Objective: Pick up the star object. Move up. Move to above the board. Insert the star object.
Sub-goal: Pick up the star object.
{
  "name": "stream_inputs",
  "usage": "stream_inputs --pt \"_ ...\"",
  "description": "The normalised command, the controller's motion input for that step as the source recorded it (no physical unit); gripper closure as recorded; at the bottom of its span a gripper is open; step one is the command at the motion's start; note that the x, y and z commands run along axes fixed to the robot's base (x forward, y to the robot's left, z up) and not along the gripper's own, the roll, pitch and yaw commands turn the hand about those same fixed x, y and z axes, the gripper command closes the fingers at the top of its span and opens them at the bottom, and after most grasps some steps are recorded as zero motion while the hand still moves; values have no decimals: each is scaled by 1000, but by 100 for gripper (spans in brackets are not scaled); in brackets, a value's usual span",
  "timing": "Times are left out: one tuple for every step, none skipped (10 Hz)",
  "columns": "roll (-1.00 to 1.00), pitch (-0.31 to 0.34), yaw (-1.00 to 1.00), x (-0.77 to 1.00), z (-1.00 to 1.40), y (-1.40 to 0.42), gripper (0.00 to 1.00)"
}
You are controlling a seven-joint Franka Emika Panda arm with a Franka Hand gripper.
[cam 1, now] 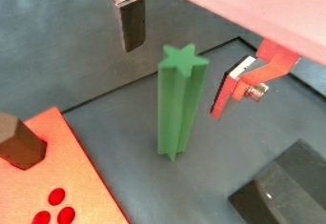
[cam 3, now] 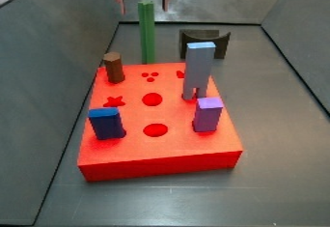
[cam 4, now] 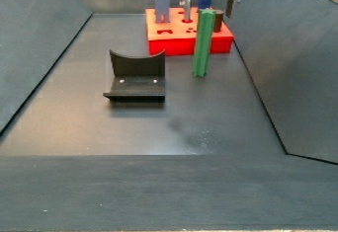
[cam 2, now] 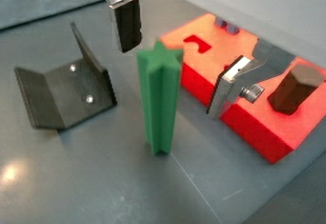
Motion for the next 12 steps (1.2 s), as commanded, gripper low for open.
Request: stream_inputs --pt "0 -36 300 -260 -451 -26 0" --pt "-11 -50 23 -57 -80 0 0" --pt "0 0 0 0 0 0 100" --pt "0 0 0 0 0 0 100" --pt "0 0 0 0 0 0 100" --pt "0 0 0 0 0 0 100" --pt "0 0 0 0 0 0 100" --pt "0 0 0 0 0 0 100" --pt "0 0 0 0 0 0 100" --pt "0 0 0 0 0 0 100" --pt "0 0 0 0 0 0 100" --pt "0 0 0 0 0 0 100"
